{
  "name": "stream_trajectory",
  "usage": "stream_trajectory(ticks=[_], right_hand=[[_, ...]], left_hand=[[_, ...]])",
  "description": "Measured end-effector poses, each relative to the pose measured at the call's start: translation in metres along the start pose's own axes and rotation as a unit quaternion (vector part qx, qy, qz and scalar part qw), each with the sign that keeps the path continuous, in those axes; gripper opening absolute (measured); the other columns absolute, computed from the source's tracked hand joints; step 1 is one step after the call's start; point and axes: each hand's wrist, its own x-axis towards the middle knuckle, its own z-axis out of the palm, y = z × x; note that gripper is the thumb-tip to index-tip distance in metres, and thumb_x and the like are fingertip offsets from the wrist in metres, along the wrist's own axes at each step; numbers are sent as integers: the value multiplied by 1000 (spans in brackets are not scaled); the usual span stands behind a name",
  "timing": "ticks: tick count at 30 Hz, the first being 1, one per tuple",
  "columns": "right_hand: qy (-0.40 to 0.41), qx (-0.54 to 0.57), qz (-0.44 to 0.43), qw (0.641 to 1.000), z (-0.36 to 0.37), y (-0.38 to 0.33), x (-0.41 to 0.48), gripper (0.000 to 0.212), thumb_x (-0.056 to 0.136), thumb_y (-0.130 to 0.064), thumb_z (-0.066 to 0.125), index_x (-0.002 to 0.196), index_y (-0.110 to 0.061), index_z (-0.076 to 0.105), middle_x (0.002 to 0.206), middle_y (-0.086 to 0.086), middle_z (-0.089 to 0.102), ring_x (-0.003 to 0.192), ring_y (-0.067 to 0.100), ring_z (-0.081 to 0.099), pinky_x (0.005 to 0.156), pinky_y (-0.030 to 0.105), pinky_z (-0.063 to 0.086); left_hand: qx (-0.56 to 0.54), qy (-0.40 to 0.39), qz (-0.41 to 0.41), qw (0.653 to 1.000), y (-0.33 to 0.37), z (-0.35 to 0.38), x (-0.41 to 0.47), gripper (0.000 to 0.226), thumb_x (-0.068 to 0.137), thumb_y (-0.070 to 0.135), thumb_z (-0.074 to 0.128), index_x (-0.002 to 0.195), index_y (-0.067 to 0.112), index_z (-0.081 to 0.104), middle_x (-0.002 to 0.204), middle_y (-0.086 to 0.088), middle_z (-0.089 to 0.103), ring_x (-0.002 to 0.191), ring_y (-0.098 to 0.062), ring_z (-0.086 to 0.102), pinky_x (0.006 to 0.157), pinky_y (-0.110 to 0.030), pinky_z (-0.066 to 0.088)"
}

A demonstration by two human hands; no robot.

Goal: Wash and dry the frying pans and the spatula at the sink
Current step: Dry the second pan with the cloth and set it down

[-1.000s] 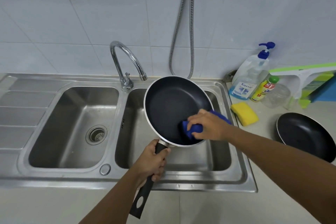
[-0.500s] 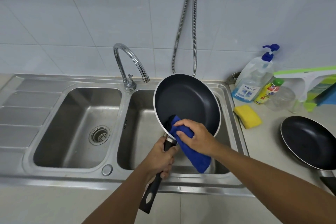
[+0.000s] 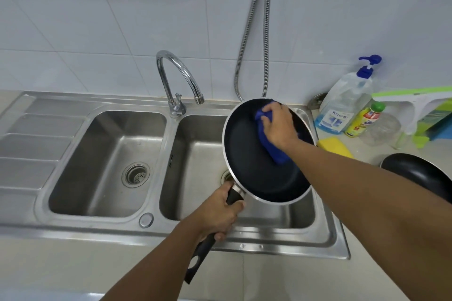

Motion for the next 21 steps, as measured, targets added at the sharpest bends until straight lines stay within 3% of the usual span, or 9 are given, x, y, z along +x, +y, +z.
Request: stream_trajectory(ticks=[3,7,10,13,17,21], right_hand=[[-51,87,-58,993,14,-47,-14,32,86,-21,73,116,-17,63,119,4,61,109,16,58,96,16,36],[-239,201,-42,949,22,-52,-69,55,78,-13,78,128,-34,65,127,-8,65,108,8,62,93,17,49],[-316,133,-67,937,12,-23,-83,53,73,-9,73,118,-37,73,112,-15,72,92,-3,64,85,14,48],[-369,10,-113,923,-7,2,-82,49,69,-10,69,109,-39,71,104,-17,69,87,4,63,84,19,49],[-253,-184,-173,934,-18,54,-61,48,75,-22,54,119,-40,56,119,-1,59,99,30,60,93,46,48],[-146,-227,-89,959,-22,61,-23,50,85,-2,57,132,-20,55,122,13,50,109,39,53,93,44,44]], left_hand=[[15,33,15,999,3,4,6,31,103,25,55,130,36,44,65,-6,49,44,-16,39,40,-27,38],[-55,85,7,995,5,2,8,18,103,27,56,119,30,50,63,-3,49,42,-15,37,37,-24,34],[-101,95,-7,990,3,2,3,14,105,24,55,117,20,50,61,-3,45,41,-14,33,35,-22,31],[-117,72,-29,990,-5,1,-4,16,106,25,55,119,16,50,64,-4,44,42,-12,32,36,-21,29],[-116,38,-42,992,-13,-3,-14,15,106,23,54,119,16,49,64,-4,42,42,-12,31,38,-22,28],[-70,-9,-44,997,-9,0,-18,15,105,24,55,120,25,51,64,-3,39,43,-11,29,36,-22,29]])
